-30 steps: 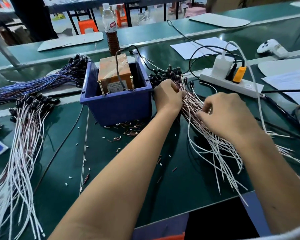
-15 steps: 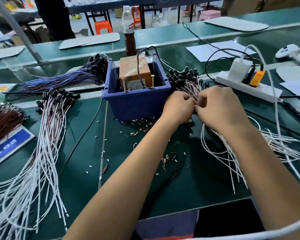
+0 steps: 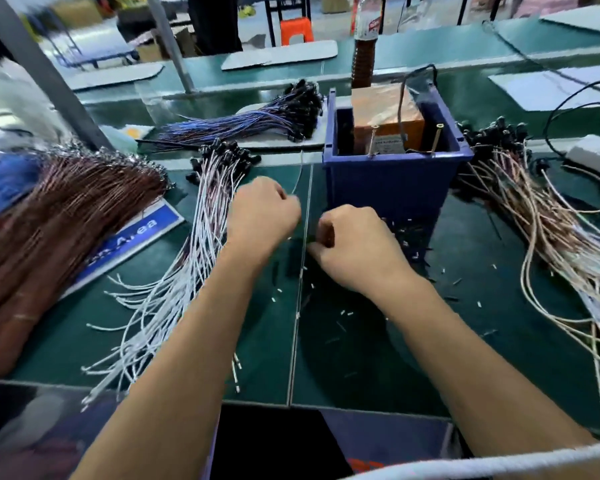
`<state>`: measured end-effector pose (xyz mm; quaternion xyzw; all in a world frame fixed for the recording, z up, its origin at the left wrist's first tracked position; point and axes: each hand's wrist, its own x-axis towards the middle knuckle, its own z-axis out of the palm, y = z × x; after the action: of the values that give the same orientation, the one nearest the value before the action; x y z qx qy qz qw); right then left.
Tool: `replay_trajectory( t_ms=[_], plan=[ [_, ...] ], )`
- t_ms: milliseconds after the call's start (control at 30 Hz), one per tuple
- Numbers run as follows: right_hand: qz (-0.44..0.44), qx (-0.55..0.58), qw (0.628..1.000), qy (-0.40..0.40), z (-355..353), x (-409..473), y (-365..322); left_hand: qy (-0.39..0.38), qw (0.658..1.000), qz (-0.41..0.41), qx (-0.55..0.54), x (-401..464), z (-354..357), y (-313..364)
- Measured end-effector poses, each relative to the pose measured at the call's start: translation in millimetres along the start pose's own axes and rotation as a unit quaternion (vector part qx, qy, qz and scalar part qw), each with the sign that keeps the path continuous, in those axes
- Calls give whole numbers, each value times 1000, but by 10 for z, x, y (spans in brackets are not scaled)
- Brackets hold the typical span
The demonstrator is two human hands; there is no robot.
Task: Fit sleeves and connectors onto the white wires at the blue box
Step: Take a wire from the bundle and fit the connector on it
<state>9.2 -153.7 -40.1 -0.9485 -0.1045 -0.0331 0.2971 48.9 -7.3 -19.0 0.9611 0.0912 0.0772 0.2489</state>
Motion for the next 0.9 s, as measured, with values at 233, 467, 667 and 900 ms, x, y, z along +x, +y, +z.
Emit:
replay_trajectory(
  t_ms=[233, 467, 667, 900],
  plan=[
    [-57, -13, 998, -22, 261, 182, -426, 147, 965, -160, 146, 530, -246, -661],
    [-60, 4, 998, -21, 362, 240, -488, 179, 973, -132, 68, 631, -247, -761],
    [-36, 25, 999, -27, 404, 215, -387, 251, 962, -102, 34, 585, -235, -759],
    [-45, 66, 997, 6, 325, 220, -339, 328, 936, -98, -85, 569, -380, -521]
  ],
)
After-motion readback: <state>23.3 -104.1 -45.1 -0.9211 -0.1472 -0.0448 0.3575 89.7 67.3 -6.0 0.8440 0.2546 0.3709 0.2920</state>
